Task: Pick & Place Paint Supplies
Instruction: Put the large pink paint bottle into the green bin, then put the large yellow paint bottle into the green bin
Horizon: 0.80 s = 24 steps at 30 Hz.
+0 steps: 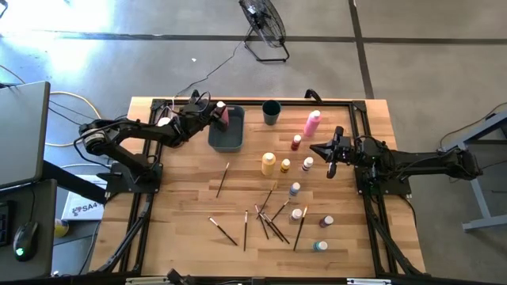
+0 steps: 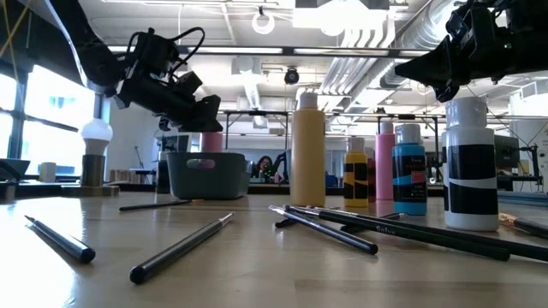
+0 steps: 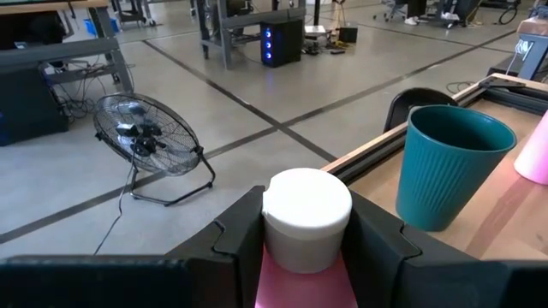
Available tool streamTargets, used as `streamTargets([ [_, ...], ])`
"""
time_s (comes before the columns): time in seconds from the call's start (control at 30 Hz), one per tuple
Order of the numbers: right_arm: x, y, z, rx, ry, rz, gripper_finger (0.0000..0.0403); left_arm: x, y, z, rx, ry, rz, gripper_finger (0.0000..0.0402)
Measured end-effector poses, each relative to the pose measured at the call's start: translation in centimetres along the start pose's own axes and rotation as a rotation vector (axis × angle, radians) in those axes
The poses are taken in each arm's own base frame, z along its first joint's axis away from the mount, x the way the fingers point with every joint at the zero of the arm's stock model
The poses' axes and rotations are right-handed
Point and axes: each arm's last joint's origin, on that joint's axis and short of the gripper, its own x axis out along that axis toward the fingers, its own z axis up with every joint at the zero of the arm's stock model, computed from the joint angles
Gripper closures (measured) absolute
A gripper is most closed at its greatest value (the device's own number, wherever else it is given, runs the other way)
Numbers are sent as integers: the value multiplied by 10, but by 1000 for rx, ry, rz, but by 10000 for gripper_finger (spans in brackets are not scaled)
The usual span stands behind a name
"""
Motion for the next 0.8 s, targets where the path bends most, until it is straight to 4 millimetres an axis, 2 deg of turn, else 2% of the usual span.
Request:
streamTargets([
  [0.13, 0, 0, 0, 0, 0, 0, 400, 0, 0, 0, 2, 1, 2, 259],
  [0.33, 0, 0, 0, 0, 0, 0, 400, 0, 0, 2, -4, -18, 3, 196],
  [0.47, 0, 0, 0, 0, 0, 0, 400, 0, -1, 3, -5, -23, -7, 168],
  [0.8, 0, 0, 0, 0, 0, 0, 400, 0, -1, 4, -9, -35, -8, 158],
])
